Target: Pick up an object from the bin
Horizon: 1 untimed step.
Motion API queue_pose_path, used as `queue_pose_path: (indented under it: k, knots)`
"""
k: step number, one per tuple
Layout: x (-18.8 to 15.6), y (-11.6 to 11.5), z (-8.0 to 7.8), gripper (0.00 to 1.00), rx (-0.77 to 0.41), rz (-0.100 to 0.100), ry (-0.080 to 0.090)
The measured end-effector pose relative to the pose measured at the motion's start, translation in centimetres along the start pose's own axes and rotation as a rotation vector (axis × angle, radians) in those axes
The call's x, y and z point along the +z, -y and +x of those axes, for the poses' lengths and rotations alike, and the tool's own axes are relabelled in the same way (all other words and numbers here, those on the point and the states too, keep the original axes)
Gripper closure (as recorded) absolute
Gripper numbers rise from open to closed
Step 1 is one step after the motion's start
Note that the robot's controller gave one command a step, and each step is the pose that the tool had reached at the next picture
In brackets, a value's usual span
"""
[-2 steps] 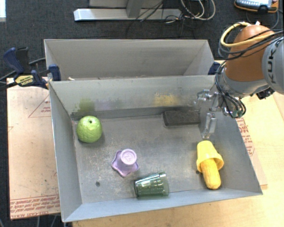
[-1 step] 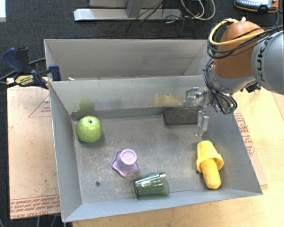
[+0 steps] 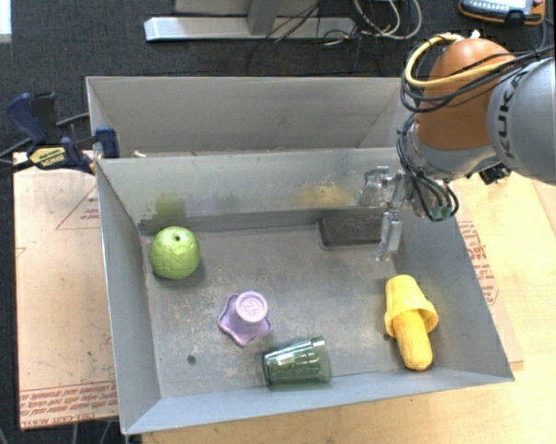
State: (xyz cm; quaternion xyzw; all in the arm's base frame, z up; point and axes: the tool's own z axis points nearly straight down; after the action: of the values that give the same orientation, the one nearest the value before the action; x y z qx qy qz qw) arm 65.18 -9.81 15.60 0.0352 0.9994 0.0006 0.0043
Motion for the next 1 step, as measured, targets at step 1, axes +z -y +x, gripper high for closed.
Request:
queue_pose_path:
  k: [1]
  knots:
    - [7.69,0.67,-0.32,0.0,-0.075,0.0,0.003]
